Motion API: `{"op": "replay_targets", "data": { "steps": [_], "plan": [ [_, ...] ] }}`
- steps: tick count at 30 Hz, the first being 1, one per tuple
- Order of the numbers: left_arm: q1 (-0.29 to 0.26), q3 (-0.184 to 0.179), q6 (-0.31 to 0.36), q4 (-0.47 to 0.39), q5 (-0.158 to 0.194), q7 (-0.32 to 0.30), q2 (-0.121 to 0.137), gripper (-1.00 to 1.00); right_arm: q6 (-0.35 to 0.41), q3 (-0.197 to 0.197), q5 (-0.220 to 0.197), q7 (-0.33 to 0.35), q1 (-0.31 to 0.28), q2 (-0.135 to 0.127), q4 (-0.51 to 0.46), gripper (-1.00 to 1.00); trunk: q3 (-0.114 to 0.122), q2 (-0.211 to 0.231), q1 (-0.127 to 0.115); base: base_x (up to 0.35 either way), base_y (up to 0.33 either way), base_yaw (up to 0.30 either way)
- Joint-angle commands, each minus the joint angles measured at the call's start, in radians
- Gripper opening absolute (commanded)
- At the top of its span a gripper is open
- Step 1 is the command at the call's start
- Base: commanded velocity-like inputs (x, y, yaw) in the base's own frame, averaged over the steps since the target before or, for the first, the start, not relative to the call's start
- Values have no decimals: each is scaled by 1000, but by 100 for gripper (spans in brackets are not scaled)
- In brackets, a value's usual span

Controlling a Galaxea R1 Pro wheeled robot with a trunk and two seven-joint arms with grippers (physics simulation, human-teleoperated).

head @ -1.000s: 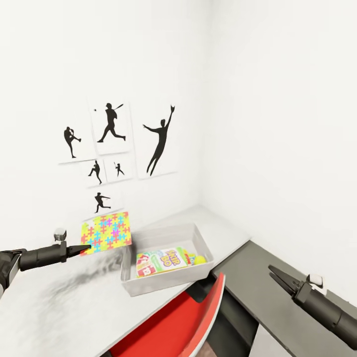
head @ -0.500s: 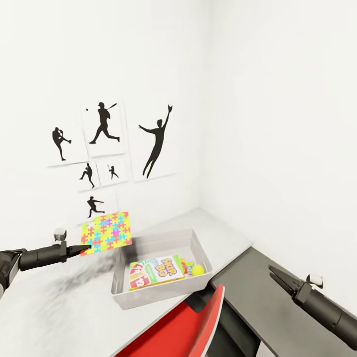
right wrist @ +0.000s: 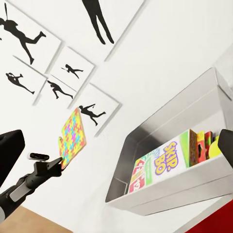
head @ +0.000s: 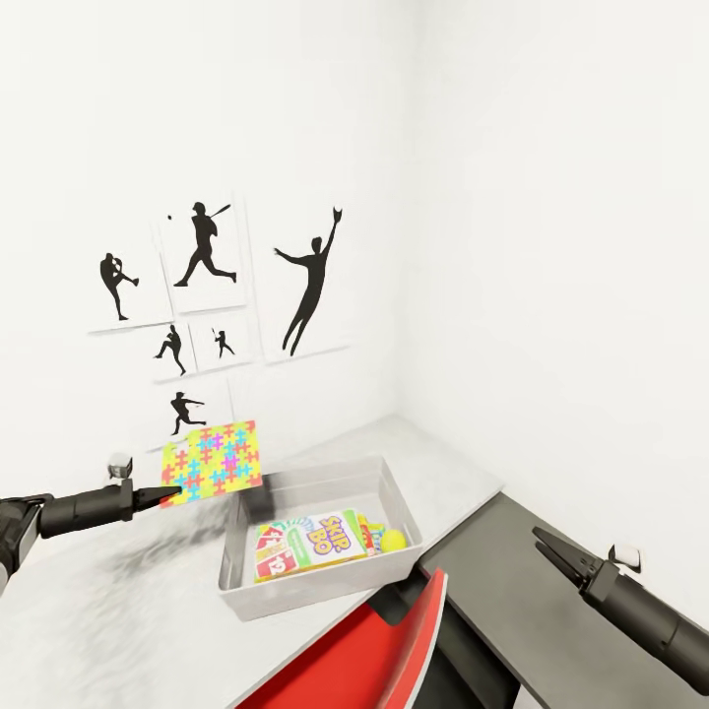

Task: Put all the toys in the child's room - the three board games (two on the bed and one on the table), the two jigsaw puzzles on the table, and the tennis ball on the table - inside the toy box on the table in the child's room.

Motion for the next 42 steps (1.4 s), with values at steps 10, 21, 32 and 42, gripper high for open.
{"op": "replay_targets", "data": {
  "steps": [10,21,32,42],
  "plan": [
    [0,4,19,1,-14,-7,-41,-100,6,-1,-4,-4,0,0,0,100,0,-1,0,0,0,0],
    [-9,-28,161,-102,-67,21,-231,-100,11,-2,-5,-4,0,-4,0,100,0,-1,0,0,0,0],
    [-10,-66,235,-144,-110,186,-311,-100,12,-2,-6,-3,0,-5,1,100,0,-1,0,0,0,0],
    [-10,-65,242,-142,-96,422,-349,-100,12,-2,-6,-6,0,-5,0,100,0,-1,0,0,0,0]
  ]
}}
